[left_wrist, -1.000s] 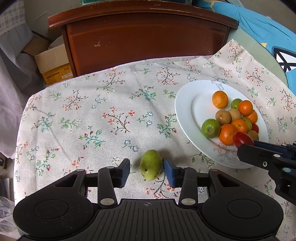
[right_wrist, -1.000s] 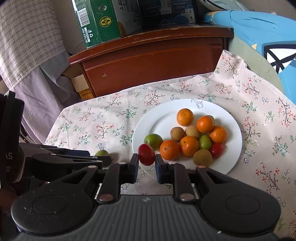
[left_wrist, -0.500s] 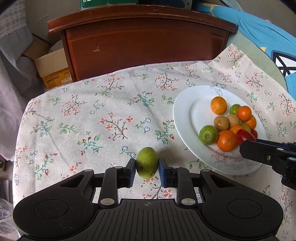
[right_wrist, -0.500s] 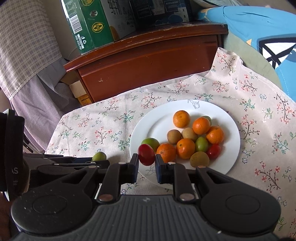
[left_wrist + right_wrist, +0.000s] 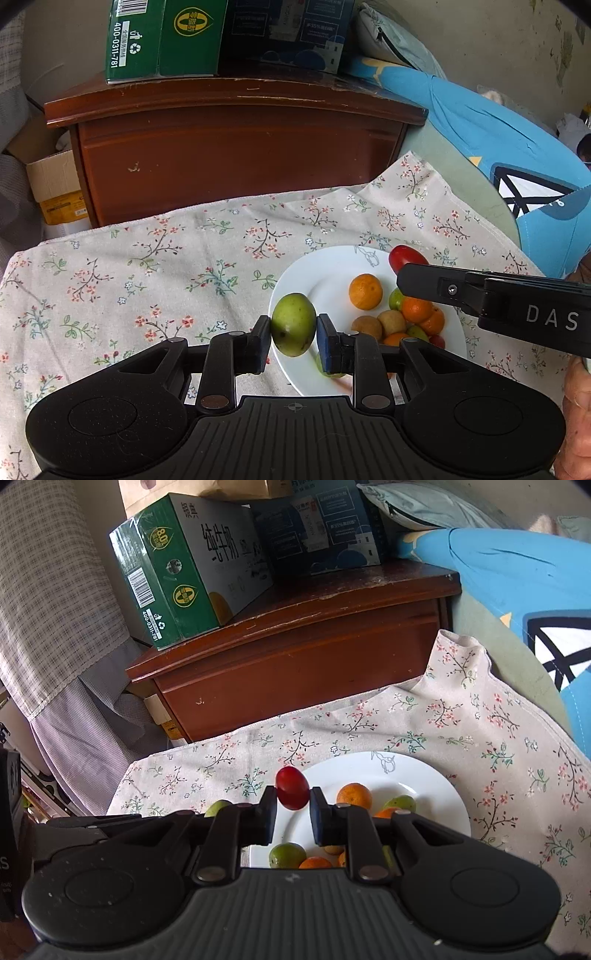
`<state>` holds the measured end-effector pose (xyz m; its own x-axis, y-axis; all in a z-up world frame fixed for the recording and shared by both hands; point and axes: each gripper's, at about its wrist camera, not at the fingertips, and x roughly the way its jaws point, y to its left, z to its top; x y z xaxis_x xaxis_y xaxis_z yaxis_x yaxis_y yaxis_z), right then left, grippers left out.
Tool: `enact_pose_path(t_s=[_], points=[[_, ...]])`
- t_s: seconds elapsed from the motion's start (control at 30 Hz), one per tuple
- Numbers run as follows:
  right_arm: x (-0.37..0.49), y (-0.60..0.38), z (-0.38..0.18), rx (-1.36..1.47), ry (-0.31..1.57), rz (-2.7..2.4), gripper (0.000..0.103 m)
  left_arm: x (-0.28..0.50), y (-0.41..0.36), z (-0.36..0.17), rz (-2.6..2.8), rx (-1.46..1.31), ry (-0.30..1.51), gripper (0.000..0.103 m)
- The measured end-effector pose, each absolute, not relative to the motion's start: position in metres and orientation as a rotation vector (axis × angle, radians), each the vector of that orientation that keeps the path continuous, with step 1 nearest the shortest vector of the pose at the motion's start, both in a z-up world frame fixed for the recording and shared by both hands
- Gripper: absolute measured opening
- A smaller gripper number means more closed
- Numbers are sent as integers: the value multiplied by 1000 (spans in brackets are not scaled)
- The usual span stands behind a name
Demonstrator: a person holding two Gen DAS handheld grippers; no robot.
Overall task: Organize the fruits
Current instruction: 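Lower the jujube and cherry tomato onto the white plate and open both tools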
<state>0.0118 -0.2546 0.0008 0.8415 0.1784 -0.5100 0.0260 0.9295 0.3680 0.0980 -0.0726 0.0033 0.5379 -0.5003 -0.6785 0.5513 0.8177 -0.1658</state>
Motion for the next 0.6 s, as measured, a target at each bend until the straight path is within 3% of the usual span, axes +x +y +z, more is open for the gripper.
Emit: enact_pose_path(t_s=[0.6], points=[[47,-265,-30,481,656,75,18,107,-88,-14,-640,65,832,24]])
